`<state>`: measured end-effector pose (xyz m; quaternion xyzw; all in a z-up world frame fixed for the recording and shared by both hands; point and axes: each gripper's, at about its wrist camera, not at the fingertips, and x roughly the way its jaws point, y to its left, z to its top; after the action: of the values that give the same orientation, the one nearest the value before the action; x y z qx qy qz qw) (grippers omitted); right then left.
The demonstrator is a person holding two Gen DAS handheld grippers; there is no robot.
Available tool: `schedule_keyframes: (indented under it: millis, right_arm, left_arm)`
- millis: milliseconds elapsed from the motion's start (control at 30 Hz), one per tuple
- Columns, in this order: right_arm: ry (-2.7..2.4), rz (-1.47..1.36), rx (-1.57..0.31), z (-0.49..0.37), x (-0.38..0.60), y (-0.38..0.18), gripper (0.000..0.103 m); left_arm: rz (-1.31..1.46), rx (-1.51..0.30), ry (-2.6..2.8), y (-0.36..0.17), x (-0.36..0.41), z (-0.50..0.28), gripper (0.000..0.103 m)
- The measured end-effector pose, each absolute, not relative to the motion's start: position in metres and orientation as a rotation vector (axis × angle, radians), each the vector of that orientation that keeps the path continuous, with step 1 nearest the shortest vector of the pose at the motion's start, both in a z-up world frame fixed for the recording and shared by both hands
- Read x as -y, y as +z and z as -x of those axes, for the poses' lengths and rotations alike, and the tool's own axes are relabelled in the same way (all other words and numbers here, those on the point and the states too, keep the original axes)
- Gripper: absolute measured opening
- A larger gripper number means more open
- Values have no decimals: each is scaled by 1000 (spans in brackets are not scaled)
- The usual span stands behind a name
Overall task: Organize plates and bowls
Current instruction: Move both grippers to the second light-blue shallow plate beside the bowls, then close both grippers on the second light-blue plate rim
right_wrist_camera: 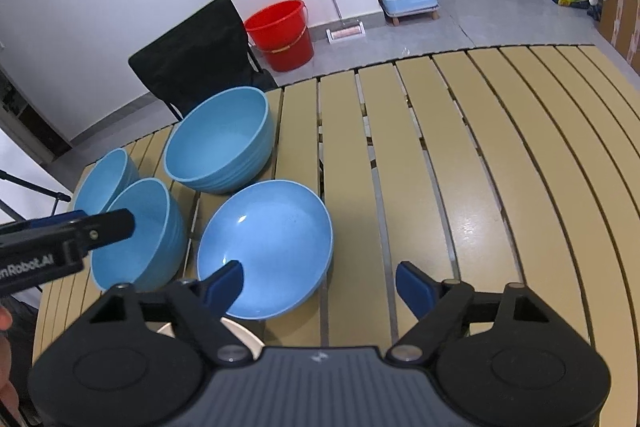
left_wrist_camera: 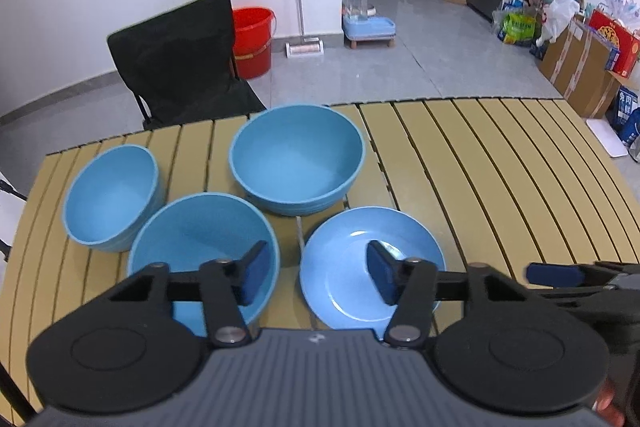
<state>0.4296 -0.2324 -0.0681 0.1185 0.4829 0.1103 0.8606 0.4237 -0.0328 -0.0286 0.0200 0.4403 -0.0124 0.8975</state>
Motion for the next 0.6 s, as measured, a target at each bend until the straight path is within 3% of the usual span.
schedule_keyframes:
  millis: [133,200,267,600]
  right_arm:
    - [232,-248,-1030,-441,225,-76,59]
    - [231,-256,-1040,-447,223,-82,55]
    - [235,-266,-1052,-451,221,-89,47]
    - [233,-267,-1091,-469,220,-121,44]
  left_arm:
    - [-58,-942,-34,-41,41,-441,37]
    - [-64,-960,-35,-50,43,-450,29]
    - [-62,-977,-38,-58,43,-458,27]
    - [-66,-1024,-51,-92,43,-494,25]
